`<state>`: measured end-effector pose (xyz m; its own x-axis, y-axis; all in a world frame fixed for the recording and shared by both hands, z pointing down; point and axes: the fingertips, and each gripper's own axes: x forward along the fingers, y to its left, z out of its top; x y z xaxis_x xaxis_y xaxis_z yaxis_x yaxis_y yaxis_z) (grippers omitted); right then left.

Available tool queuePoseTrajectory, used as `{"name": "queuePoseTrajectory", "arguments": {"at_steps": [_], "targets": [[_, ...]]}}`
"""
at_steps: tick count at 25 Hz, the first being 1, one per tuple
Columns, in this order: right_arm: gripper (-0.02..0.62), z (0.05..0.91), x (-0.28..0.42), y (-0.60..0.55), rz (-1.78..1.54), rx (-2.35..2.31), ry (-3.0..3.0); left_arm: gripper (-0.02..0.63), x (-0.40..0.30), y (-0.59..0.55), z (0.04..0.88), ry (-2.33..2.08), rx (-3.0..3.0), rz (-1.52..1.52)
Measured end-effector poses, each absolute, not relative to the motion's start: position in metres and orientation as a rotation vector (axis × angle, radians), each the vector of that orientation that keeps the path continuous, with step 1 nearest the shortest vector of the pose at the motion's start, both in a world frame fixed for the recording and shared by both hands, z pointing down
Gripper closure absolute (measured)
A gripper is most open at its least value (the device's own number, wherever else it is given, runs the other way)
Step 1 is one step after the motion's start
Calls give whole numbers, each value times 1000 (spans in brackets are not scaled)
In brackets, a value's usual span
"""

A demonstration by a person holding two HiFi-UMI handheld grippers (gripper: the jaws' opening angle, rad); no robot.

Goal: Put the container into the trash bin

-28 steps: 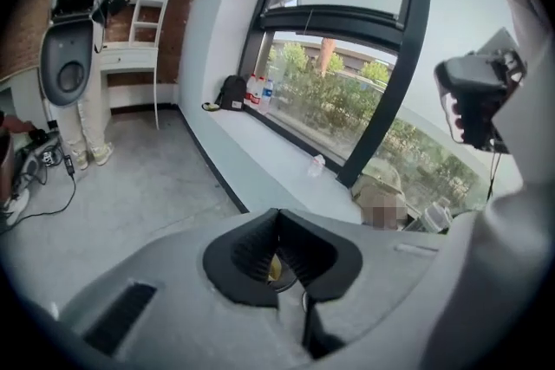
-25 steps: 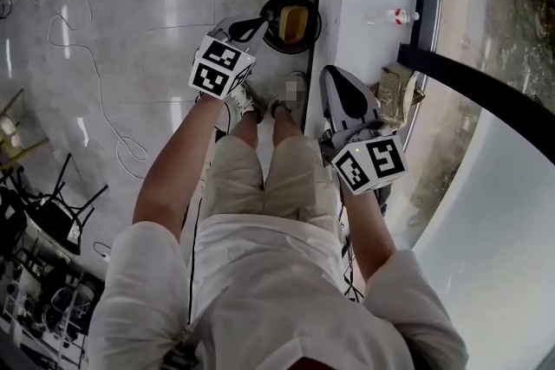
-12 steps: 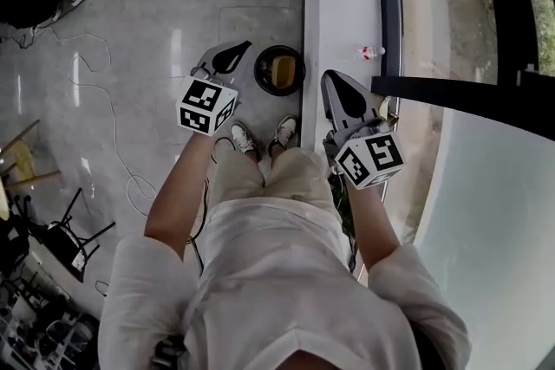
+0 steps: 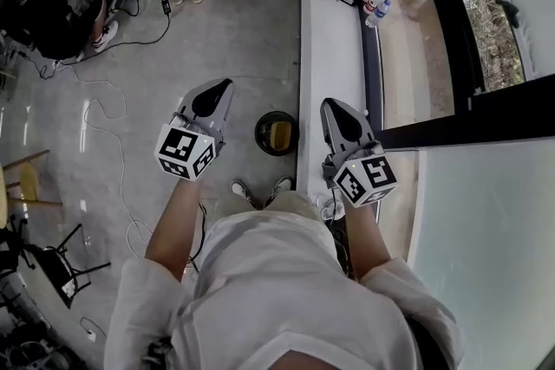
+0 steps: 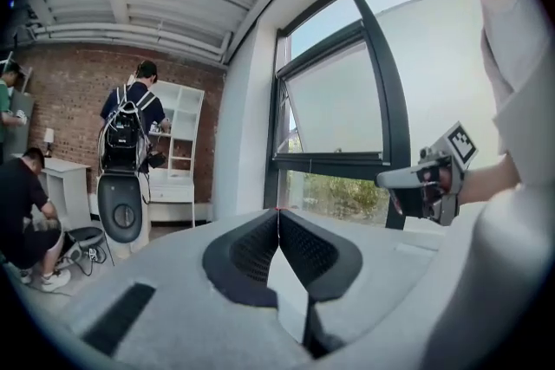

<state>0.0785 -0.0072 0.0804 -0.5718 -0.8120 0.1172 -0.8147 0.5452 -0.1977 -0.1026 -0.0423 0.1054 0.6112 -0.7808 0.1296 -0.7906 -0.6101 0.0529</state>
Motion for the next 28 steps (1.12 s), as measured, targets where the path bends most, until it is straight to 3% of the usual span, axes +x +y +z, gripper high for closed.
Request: {"name": "queuePoseTrajectory", "arguments": {"at_steps": [13,28], "targets": [[594,28,130,-17,251,1539,-2720,588,-170,4,-45,-1681,2825,-217],[594,5,134,5,200,1554,-2691,588,-225,57,-42,-1869,2667,-269]]}}
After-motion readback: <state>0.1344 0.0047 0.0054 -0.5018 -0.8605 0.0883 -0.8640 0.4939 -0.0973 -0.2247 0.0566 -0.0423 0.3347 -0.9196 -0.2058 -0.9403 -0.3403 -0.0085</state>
